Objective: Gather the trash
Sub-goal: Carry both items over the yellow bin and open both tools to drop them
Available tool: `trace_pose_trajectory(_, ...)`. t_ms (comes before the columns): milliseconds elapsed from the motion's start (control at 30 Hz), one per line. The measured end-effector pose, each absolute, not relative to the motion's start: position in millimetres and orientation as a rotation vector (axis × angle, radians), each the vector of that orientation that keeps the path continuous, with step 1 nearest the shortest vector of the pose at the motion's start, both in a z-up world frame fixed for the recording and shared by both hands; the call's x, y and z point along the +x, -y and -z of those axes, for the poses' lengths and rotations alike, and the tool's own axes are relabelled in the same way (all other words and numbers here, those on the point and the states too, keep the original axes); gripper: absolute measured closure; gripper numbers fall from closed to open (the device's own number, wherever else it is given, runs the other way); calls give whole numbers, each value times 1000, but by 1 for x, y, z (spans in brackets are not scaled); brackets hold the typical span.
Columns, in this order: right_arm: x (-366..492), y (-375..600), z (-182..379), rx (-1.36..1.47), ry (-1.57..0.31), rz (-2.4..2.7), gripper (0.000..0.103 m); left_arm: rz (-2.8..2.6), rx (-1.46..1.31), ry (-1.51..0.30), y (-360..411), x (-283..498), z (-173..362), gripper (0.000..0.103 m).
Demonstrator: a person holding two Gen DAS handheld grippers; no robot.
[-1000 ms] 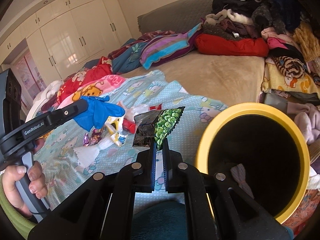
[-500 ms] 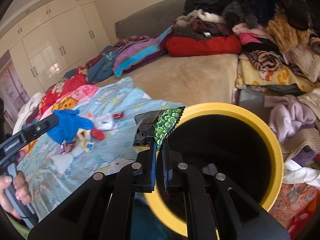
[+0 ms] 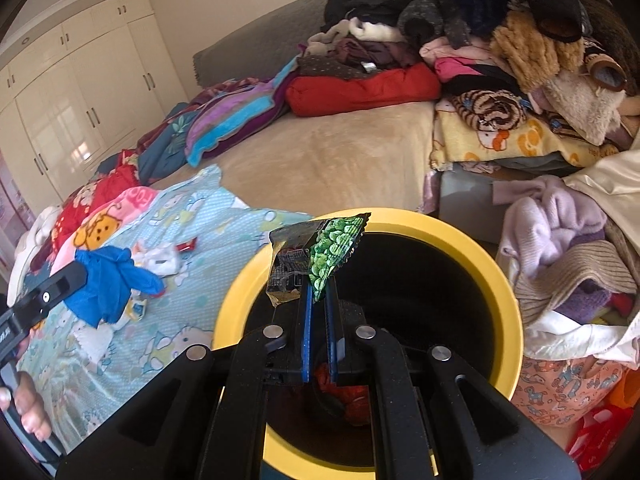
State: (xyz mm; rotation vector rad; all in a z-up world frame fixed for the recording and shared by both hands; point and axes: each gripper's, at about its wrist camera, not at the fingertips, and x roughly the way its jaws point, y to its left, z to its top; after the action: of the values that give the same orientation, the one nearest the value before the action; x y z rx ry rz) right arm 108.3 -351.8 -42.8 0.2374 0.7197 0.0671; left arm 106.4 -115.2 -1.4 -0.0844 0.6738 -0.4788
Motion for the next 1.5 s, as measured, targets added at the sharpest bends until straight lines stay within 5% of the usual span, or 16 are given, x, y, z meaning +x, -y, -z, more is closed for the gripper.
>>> trace_pose_trajectory(1133,119,406,77,290,-837,50,97,675,48,-835,214,111,64,93)
trace_pose_trajectory(1267,119,411,80,321,-842,61,83,702,23,-867,215,113,73,92)
trace_pose_trajectory(1300,119,412,81,329,-844,61,76,701,24,-872,215,113,75,89)
trace_pose_trajectory(1367,119,413,81,327,-840,68,71,684,26,-867,213,113,75,61)
trace_pose_trajectory(1500,118,413,78,333,-825,70,61,650,19,-841,205,109,69,42)
